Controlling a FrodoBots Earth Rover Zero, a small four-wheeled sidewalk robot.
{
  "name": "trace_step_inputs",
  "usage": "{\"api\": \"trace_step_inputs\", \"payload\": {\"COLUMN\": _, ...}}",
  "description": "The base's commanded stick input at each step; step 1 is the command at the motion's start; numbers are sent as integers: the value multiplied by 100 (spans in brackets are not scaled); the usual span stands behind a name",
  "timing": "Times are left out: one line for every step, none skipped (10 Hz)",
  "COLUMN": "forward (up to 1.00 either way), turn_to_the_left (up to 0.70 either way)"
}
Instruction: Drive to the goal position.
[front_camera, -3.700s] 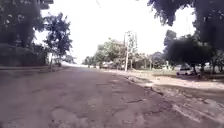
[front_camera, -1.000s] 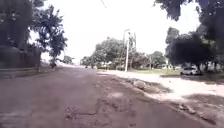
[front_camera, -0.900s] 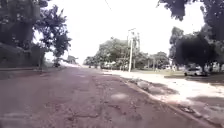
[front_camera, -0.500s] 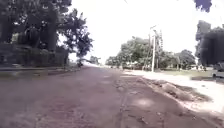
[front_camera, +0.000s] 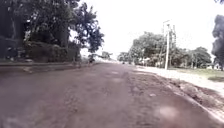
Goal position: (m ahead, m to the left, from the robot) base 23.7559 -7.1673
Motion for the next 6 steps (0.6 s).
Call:
{"api": "trace_step_inputs", "payload": {"forward": 70, "turn_to_the_left": 5}}
{"api": "trace_step_inputs", "payload": {"forward": 70, "turn_to_the_left": 0}}
{"api": "trace_step_inputs", "payload": {"forward": 70, "turn_to_the_left": 0}}
{"api": "trace_step_inputs", "payload": {"forward": 70, "turn_to_the_left": 0}}
{"api": "trace_step_inputs", "payload": {"forward": 70, "turn_to_the_left": 0}}
{"api": "trace_step_inputs", "payload": {"forward": 70, "turn_to_the_left": 0}}
